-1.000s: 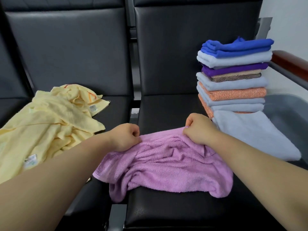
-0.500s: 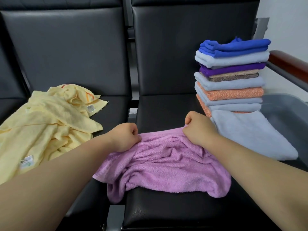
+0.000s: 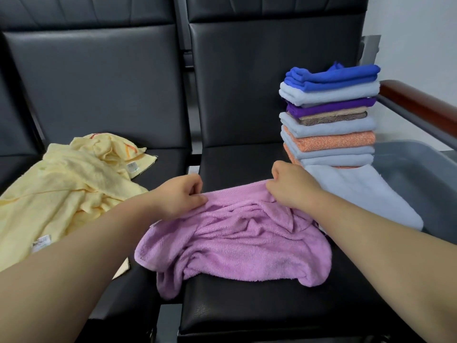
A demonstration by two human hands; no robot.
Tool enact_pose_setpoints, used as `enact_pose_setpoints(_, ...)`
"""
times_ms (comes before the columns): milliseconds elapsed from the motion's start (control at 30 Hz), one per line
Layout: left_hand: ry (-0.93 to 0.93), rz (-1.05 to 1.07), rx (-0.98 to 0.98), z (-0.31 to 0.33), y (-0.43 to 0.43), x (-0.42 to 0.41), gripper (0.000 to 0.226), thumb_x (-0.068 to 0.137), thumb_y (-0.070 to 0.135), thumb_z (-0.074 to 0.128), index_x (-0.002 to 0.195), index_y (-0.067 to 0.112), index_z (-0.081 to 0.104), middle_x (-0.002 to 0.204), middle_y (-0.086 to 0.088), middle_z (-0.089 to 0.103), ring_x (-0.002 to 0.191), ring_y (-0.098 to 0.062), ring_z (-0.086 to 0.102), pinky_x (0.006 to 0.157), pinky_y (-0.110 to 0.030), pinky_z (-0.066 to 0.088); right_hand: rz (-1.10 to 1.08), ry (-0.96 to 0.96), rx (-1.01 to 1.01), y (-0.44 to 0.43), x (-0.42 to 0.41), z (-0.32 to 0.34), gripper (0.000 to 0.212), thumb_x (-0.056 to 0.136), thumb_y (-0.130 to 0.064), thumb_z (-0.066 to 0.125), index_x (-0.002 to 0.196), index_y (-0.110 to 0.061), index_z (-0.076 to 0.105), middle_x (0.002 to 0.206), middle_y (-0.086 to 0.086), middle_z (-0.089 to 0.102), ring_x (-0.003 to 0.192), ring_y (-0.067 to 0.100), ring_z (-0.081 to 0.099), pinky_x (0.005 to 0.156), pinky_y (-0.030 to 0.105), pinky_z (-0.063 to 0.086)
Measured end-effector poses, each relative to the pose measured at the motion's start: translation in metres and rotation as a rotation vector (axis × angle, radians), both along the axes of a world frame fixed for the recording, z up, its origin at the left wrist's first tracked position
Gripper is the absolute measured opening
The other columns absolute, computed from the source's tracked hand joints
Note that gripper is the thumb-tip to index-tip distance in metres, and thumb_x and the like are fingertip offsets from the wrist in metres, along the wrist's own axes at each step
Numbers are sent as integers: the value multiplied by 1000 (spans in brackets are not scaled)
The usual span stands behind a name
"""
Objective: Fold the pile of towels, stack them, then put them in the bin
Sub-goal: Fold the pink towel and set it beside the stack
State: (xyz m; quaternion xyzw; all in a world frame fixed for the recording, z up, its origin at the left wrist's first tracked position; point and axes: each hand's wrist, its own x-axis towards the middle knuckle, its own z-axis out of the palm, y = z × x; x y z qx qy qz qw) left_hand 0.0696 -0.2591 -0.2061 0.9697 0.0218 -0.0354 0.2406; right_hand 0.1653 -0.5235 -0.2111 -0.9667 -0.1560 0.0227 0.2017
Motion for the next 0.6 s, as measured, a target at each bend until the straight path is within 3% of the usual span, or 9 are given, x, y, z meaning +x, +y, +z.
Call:
enact_pose_setpoints(167,6,-80,4,18,2,-12,39,87,32,78,73,20,44,63,11,43,56,-8,35,56,-27,34,-25,-101,118,-14,-7,14,17,89,-20,53,78,-21,41,78,0,55,70,23,50,61,39,42)
enact_pose_setpoints(333,133,-85,12,25,1,-26,32,83,32,82,72,17,56,59,14,48,54,-6,46,52,-20,40,-73,-120,201,-33,-19,18,17,87,-20,55,76,-21,42,74,-1,55,70,22,50,59,37,39)
enact_pose_setpoints(467,144,-96,137,33,-1,-35,27,83,35,80,74,16,63,63,10,54,58,-6,48,56,-22,40,-78,-107,204,-44,-26,15,17,88,-23,57,76,-22,45,75,0,57,72,23,53,58,34,38)
enact_pose_setpoints(600,175,-38,193,43,4,-44,34,83,41,79,67,17,62,54,13,49,53,-4,43,54,-23,37,-94,-104,227,-49,-28,16,18,89,-22,58,76,-22,45,76,1,58,73,23,54,58,34,38)
